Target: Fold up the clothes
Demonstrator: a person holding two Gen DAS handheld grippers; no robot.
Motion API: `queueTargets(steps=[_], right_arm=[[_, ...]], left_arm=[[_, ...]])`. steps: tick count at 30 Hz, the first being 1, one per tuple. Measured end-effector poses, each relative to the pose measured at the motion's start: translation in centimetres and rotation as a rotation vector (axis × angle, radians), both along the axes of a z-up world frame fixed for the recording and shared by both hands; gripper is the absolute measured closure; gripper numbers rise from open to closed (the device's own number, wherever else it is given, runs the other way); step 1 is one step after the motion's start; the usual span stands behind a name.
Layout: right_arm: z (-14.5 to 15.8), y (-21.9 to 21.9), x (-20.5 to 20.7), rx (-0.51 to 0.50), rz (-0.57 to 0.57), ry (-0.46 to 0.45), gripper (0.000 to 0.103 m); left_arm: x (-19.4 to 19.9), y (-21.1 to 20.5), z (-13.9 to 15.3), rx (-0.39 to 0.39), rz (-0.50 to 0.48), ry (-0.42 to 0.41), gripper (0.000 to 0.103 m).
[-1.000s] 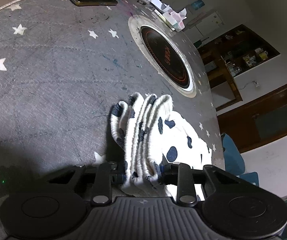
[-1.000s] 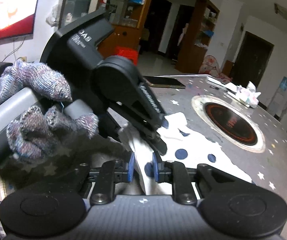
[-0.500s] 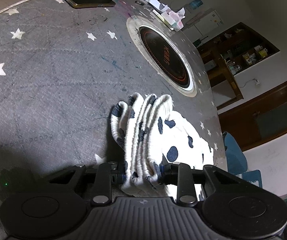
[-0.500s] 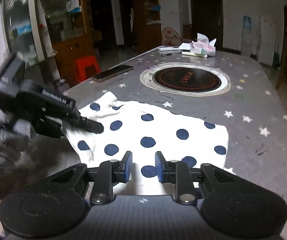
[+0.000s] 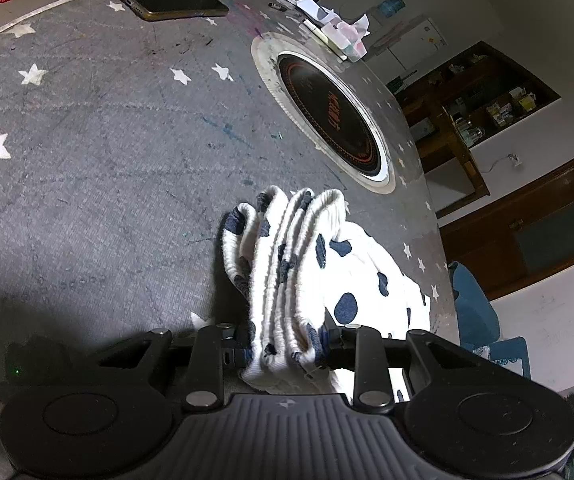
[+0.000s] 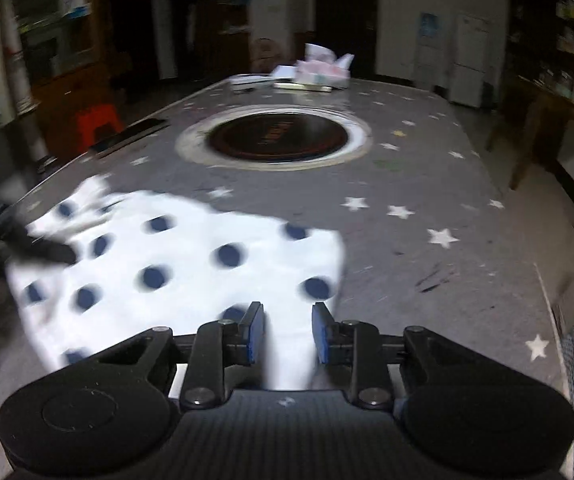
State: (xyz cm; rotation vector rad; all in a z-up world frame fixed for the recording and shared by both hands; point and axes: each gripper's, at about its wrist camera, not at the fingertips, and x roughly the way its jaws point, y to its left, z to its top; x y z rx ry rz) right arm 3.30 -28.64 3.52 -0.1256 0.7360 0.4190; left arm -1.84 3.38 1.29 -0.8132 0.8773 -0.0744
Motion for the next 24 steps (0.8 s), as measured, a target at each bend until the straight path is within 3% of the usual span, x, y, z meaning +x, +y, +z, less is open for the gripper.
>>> queueTargets(steps=[5, 8, 9, 10, 12, 24], right_arm=[[-1.1, -1.4, 1.8, 0.111, -0.050, 0.078, 0.076], [-1.3, -1.1, 1.2, 0.122, -0.040, 0.077, 0.078], [-1.3, -1.0, 1.0, 0.125, -0.041, 0.073, 0.090], [-1.3, -1.0, 0.9, 0.130, -0.046, 0.066, 0.095], [-0.9, -1.2, 0.6, 0.145, -0.060, 0.052, 0.098], [4.0, -3.8, 0.3, 0.139, -0.123, -0.099, 0.100]], left_arm=[[0.1, 0.0, 0.1, 0.014, -0.008, -0.002, 0.072], [0.2, -0.2, 0.3, 0.036, -0.010, -0.004, 0.072], [0.3, -0.2, 0.4, 0.046, -0.011, -0.005, 0.072], [0.3, -0.4, 0.5, 0.057, -0.014, -0.005, 0.072], [0.4, -0.7, 0.9, 0.078, -0.024, -0.011, 0.072], [3.9, -5.0, 4.5, 0.182, -0.136, -0.089, 0.073]])
